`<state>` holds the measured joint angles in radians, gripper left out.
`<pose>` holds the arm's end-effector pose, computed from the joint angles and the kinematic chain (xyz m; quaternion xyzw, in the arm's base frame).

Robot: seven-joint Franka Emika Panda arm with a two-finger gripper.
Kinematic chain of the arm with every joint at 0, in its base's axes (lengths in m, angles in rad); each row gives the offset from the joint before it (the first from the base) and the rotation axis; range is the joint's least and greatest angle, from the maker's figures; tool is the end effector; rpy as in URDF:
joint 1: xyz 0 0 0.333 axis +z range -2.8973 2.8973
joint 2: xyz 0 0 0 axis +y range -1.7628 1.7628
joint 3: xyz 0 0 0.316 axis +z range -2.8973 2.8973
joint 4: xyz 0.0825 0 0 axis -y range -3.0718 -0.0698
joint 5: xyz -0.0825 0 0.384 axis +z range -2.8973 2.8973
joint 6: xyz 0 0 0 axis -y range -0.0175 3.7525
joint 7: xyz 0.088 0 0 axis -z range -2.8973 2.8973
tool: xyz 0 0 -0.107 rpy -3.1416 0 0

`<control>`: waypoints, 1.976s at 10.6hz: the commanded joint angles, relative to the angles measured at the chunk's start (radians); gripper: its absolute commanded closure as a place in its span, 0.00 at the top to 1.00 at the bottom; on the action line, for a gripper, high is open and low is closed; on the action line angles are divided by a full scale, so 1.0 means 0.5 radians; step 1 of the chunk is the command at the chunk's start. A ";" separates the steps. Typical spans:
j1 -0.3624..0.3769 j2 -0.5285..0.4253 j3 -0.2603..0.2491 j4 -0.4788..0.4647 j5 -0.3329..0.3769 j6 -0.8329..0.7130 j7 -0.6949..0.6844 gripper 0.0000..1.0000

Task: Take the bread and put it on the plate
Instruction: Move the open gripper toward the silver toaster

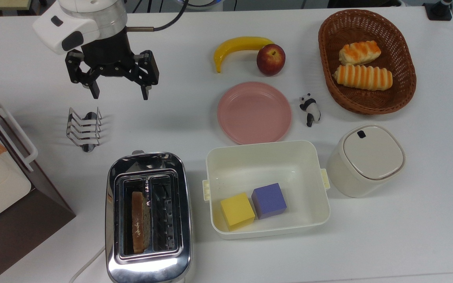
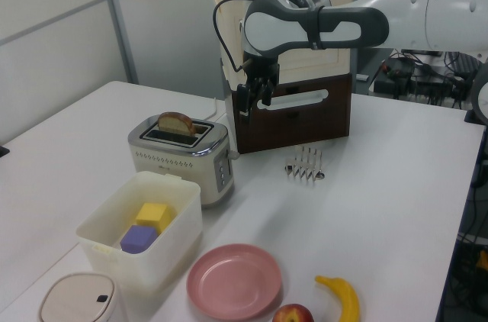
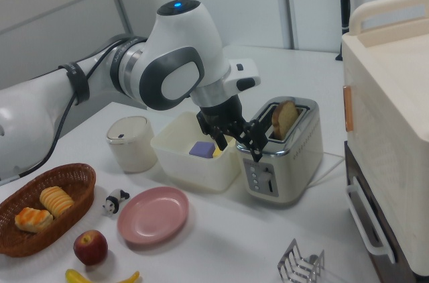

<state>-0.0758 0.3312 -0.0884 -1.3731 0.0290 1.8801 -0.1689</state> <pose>0.6702 -0.0993 0.5464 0.9961 0.0028 0.0872 0.0146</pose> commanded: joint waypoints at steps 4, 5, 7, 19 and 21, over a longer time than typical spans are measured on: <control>-0.005 -0.058 -0.023 -0.064 -0.015 -0.030 -0.024 1.00; -0.005 -0.058 -0.023 -0.064 -0.018 -0.036 -0.024 1.00; -0.026 -0.061 -0.026 -0.061 0.009 -0.033 -0.055 1.00; -0.008 -0.003 0.005 -0.070 0.083 0.310 -0.067 1.00; -0.011 0.037 0.005 -0.064 0.162 0.451 -0.067 1.00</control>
<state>-0.0878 0.3455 -0.0832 -1.3797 0.0671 2.0170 -0.2167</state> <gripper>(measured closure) 0.000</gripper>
